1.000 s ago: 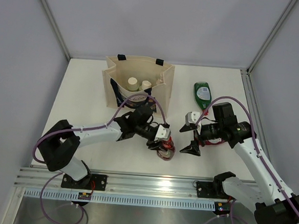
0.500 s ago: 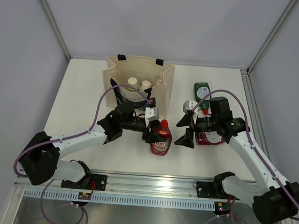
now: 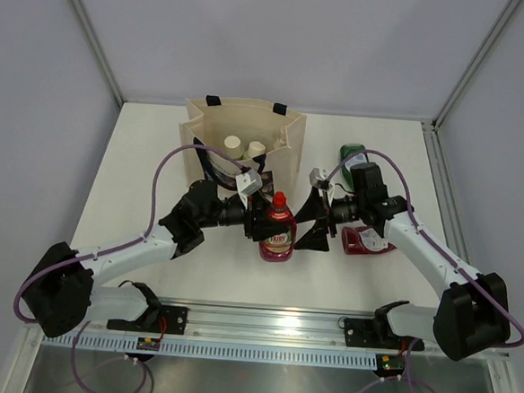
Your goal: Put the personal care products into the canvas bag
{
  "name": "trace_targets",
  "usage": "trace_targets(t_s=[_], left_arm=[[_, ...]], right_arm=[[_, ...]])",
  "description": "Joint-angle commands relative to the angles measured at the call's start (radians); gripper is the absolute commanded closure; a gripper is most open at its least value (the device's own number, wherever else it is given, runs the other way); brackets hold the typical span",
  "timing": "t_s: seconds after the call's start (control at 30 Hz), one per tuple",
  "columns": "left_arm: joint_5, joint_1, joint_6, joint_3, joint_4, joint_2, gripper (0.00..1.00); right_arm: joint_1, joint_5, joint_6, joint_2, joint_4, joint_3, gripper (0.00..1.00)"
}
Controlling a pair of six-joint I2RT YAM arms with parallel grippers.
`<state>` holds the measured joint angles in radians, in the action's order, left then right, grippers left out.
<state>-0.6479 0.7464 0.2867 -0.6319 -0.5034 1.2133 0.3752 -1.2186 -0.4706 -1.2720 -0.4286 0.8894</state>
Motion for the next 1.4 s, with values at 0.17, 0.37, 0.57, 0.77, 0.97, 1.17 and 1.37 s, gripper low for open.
trace_targets(t_s=[0.17,0.37,0.57,0.77,0.97,1.17,1.37], left_arm=[[0.119,-0.005,0.15,-0.025,-0.305,-0.098,1.0],[0.182,-0.009,0.203,-0.025,-0.351,-0.127,1.0],[0.22,-0.013,0.236,-0.045,-0.392,-0.156,1.0],[0.267,-0.013,0.192,-0.054,-0.354,-0.204,1.0],[0.272,-0.024,0.17,-0.087,-0.322,-0.215,1.0],[0.31,-0.036,0.14,-0.179,-0.163,-0.235,0.4],[0.413,-0.079,0.025,-0.323,0.127,-0.316,0.01]], right_arm=[[0.151,-0.019,0.164,-0.038,0.197,0.025,0.0],[0.171,-0.059,0.461,-0.09,0.546,0.019,0.03],[0.172,-0.059,0.734,-0.122,0.824,0.009,0.08],[0.18,-0.052,0.737,-0.127,0.797,0.049,0.27],[0.182,-0.079,0.727,-0.127,0.752,0.091,0.71],[0.182,-0.091,0.601,-0.09,0.553,0.227,1.0],[0.179,-0.073,0.532,-0.082,0.438,0.351,1.0]])
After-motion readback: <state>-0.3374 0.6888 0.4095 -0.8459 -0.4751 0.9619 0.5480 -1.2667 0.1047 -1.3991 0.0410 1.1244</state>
